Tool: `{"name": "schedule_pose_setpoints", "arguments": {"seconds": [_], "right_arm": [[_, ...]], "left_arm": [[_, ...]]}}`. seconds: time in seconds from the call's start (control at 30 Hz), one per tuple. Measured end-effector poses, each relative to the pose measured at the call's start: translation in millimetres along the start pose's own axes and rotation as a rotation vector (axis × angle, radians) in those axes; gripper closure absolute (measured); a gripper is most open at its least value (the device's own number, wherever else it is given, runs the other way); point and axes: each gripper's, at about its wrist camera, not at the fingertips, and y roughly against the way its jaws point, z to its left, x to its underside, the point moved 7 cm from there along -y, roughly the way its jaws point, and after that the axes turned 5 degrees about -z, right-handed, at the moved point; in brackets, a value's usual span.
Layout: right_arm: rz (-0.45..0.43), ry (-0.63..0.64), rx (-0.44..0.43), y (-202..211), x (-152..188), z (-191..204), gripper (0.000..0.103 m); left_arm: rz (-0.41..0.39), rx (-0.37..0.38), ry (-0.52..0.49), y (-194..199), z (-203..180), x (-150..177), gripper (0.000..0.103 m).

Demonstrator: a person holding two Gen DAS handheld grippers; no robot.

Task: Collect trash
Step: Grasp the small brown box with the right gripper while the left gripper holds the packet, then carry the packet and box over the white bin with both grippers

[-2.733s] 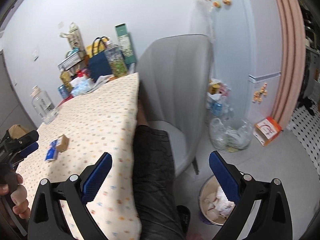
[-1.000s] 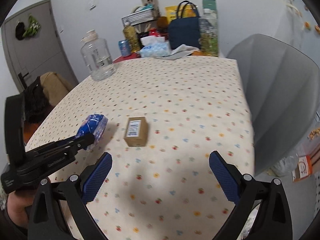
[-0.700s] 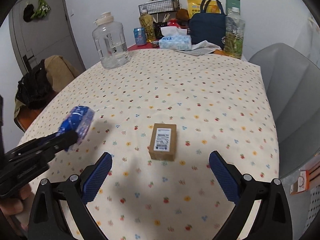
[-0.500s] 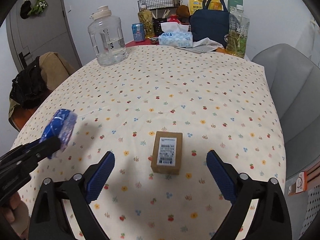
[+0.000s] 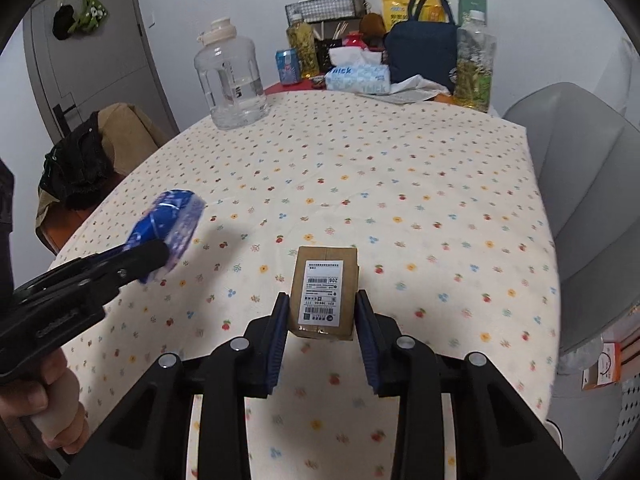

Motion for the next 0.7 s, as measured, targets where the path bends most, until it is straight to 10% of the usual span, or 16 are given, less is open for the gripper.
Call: {"name": "schedule_pose_setpoints", "arguments": {"seconds": [0.7], "right_arm": [[-0.147, -0.31, 0.223, 130.9, 72.0, -170.4, 0.07]], "left_arm": [[0.039, 0.27, -0.25, -9.3, -188.6, 17.5, 0.07]]}}
